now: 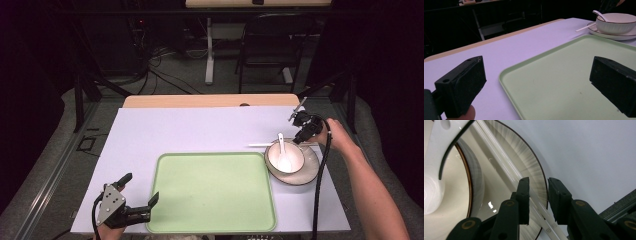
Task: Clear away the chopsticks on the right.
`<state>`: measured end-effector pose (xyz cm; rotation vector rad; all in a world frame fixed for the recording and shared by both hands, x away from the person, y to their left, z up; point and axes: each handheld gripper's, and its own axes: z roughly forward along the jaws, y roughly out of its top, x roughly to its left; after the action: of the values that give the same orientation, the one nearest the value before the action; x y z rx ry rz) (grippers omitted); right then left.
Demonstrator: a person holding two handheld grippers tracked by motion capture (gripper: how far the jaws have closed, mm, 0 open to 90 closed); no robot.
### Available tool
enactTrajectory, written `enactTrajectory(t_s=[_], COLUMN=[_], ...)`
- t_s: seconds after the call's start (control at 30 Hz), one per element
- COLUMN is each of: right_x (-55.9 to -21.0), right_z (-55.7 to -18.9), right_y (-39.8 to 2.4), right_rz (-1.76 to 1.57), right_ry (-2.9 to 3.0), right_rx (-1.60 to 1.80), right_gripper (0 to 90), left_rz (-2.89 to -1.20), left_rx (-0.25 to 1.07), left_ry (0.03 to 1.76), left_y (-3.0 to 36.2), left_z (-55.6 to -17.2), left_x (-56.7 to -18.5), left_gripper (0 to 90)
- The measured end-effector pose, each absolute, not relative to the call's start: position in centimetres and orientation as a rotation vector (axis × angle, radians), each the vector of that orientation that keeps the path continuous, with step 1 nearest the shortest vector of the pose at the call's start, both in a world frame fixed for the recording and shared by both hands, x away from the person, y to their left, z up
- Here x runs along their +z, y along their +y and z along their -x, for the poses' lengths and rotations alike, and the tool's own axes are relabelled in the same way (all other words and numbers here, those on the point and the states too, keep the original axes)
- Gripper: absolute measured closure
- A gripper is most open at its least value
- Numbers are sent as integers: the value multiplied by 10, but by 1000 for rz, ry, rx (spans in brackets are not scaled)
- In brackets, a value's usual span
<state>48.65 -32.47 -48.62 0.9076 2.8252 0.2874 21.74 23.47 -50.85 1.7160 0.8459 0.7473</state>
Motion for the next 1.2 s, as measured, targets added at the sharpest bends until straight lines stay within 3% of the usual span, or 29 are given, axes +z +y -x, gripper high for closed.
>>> enactTrajectory(t_s=[0.77,1.2], right_x=[-491,-499], right_z=[-490,-488], right_y=[-320,-321], right_rz=[-836,-761], right_ry=[2828,2813], right_rx=[253,209], right_gripper=[696,810], left_rz=[-1711,-1710], left_rx=[744,745], left_ry=[849,850], left_y=[235,235], left_z=[-217,-217], left_x=[-508,-508], left_gripper=[6,6])
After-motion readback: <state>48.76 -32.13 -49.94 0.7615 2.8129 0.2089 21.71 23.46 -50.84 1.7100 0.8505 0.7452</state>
